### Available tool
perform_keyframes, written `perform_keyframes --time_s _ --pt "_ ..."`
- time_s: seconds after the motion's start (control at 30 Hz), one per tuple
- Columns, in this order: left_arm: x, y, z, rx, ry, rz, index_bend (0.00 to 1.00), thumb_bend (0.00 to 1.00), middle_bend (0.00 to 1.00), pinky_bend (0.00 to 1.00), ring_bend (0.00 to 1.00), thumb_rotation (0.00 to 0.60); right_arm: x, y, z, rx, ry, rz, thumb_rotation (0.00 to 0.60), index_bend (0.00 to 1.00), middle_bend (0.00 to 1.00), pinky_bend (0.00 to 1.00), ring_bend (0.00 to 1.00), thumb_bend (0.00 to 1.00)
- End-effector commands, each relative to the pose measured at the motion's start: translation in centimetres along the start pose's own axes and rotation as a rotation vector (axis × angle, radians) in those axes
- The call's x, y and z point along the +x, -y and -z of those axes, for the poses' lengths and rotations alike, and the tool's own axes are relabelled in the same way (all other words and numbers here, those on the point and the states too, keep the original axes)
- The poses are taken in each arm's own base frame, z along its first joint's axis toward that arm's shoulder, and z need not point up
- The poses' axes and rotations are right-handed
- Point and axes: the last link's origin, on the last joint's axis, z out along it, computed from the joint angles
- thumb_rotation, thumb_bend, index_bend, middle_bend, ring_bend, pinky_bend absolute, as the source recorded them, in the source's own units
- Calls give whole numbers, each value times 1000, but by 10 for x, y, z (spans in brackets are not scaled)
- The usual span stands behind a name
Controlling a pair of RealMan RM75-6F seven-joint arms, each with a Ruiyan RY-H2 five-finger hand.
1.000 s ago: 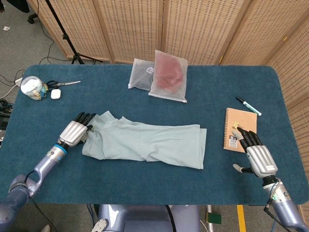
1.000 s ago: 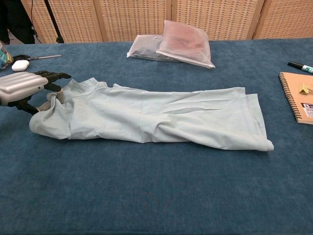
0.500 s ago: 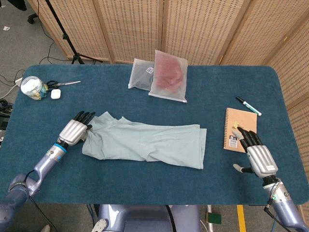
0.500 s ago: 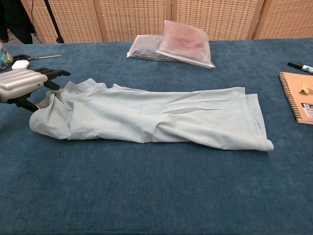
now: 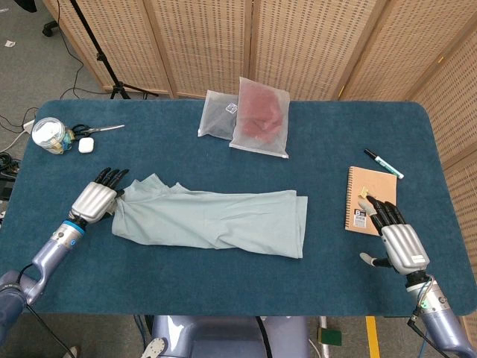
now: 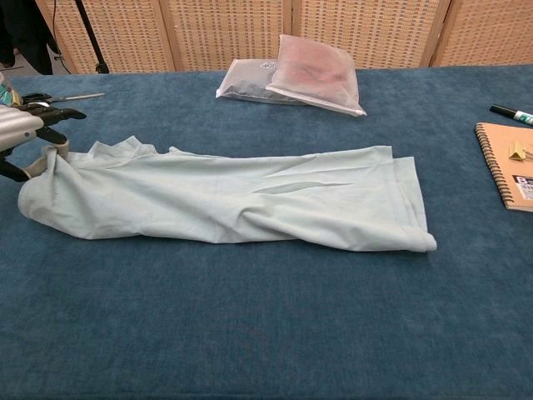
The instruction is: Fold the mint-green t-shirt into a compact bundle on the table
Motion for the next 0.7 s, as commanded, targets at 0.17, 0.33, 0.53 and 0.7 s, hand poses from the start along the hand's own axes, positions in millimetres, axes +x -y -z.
perform_keyframes --time_s 0.17,0.33,0.53,0.7 --pt "1 33 18 94 18 -14 809 599 0 0 0 600 0 1 0 3 1 1 600 0 0 3 0 156" --pt "0 72 39 222 53 -33 809 600 0 0 0 600 -1 2 1 6 2 4 600 0 0 3 0 156" --pt "3 115 64 387 92 -53 809 599 0 0 0 600 -2 2 0 8 6 7 600 0 0 3 0 156" --pt "6 140 79 483 119 -31 809 599 0 0 0 600 -1 2 0 6 3 8 600 0 0 3 0 156"
